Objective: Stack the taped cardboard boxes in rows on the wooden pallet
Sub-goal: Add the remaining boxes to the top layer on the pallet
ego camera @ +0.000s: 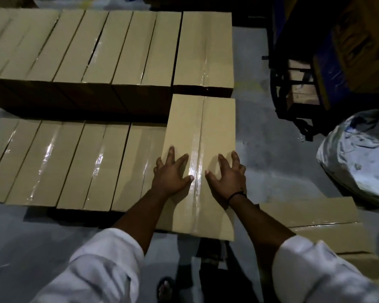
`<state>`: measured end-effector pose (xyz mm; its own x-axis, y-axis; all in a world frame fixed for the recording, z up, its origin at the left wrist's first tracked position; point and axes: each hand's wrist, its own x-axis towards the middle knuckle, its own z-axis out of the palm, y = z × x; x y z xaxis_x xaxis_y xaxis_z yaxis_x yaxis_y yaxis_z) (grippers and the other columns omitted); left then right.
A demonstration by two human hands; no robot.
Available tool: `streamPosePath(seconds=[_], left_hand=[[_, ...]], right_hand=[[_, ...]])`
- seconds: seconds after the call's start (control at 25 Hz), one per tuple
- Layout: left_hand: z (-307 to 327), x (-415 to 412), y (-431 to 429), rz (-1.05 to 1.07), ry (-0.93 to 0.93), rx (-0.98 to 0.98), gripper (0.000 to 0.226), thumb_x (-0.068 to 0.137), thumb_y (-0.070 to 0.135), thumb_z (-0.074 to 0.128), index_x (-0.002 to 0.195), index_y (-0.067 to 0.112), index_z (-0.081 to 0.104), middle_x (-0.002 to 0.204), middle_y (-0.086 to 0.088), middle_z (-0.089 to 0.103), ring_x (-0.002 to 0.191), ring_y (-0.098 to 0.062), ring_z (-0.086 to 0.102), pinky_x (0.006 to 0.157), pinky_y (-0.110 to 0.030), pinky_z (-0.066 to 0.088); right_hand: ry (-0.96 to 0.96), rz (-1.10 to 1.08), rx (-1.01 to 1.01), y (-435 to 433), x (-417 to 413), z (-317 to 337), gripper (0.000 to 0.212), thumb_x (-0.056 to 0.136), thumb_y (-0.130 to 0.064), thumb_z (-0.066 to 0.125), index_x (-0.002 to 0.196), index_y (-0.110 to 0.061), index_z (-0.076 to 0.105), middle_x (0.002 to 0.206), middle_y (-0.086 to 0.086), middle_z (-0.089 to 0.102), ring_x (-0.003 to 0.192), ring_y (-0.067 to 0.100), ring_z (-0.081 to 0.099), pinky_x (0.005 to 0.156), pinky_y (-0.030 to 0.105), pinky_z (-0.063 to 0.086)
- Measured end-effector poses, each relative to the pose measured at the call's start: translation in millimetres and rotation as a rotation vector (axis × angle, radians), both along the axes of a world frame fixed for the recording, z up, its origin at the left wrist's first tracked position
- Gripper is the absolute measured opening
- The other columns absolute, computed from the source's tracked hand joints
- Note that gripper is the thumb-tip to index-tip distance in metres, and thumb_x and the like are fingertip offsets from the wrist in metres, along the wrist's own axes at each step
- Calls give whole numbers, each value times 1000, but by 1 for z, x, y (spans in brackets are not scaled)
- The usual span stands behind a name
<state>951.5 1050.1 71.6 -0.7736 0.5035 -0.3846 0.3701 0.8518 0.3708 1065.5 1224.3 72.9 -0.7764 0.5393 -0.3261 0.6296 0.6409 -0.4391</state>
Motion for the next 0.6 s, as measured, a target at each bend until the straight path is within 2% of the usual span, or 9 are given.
streamPosePath(seconds=[0.08, 0.16, 0.28, 0.4, 0.48, 0.6], left_hand=[[-2, -2, -7, -1, -27, -53, 87, 87, 63, 66, 160, 47, 21, 171, 5, -15, 151, -51, 4, 120, -61, 20], [5, 10, -20, -37, -53, -80, 88, 90, 61, 66, 161, 45, 17, 171, 4, -16, 152, -50, 3, 120, -62, 21], [24, 42, -50, -136, -118, -115, 92, 90, 55, 69, 162, 45, 11, 170, 5, -21, 153, -50, -2, 119, -64, 25], [32, 76, -86, -268, -149, -181, 104, 85, 52, 76, 161, 46, 7, 169, 7, -24, 153, -51, -2, 115, -62, 34], [30, 86, -105, -319, -170, -189, 110, 82, 46, 82, 162, 45, 6, 168, 7, -25, 153, -48, 4, 114, -59, 37], [27, 85, -116, -340, -127, -165, 105, 82, 34, 84, 162, 42, 15, 171, 2, -15, 149, -41, 28, 114, -50, 42]], right_hand=[[-47, 16, -22, -9, 0, 1, 70, 96, -56, 59, 157, -34, 34, 171, 1, -3, 149, 35, 15, 116, 49, 33], [-135, 74, -5, -31, 16, 8, 73, 96, -52, 59, 159, -35, 26, 170, 2, -11, 151, 37, 7, 117, 53, 31], [-264, 188, 26, -63, 57, 18, 83, 95, -57, 58, 162, -37, 12, 168, 4, -22, 153, 43, -5, 119, 57, 27], [-321, 228, 29, -86, 96, 19, 94, 89, -64, 61, 162, -36, 10, 168, 4, -24, 152, 46, -8, 117, 58, 30], [-310, 240, 32, -93, 110, 16, 99, 85, -68, 64, 162, -38, 9, 168, 2, -23, 152, 46, -9, 116, 59, 30], [-299, 258, 46, -100, 116, 12, 98, 86, -64, 68, 161, -41, 10, 170, 2, -18, 152, 49, -10, 117, 61, 29]])
